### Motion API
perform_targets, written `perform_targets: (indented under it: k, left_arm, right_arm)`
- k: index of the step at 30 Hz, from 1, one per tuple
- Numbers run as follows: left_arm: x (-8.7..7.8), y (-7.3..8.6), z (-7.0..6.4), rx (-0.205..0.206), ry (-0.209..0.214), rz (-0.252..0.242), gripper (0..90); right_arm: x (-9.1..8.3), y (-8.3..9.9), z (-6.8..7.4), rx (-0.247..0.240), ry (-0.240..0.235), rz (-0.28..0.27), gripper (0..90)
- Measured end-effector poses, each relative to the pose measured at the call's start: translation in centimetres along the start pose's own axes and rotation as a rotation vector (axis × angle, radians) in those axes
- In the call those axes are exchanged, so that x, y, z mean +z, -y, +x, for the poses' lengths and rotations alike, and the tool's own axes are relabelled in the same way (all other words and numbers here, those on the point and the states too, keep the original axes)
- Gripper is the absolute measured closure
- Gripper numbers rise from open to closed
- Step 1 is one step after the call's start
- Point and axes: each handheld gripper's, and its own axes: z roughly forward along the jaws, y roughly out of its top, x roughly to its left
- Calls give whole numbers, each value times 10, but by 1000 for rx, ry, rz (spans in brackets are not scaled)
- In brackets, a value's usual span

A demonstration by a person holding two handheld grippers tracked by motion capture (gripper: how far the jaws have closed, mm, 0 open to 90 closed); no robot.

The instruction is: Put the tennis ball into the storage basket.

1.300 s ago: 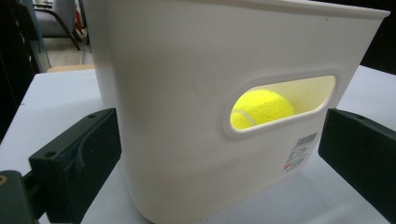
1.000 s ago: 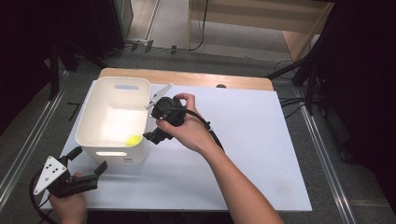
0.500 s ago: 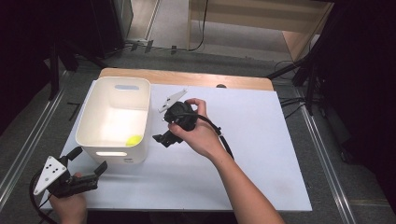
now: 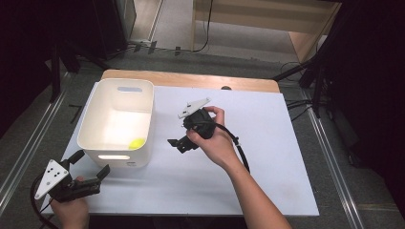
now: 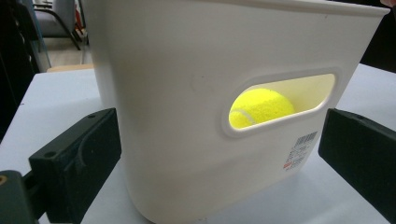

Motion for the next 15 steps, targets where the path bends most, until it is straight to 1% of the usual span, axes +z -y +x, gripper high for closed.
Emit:
perform_targets:
  k: [4,10,12,15]
  left_arm:
    - [0,0,0,0,0,0,0]
    - [0,0,0,1,0,0,0]
    - [0,0,0,2,0,1,0]
    - [0,0,0,2,0,1,0]
  right_arm:
    - [-4,10,-2,14,6,-20,6]
    - [-10,28,-7,47,25,-47,6]
    - [-12,34,-8,49,31,-55,6]
    - [-15,42,-9,69,38,-68,6]
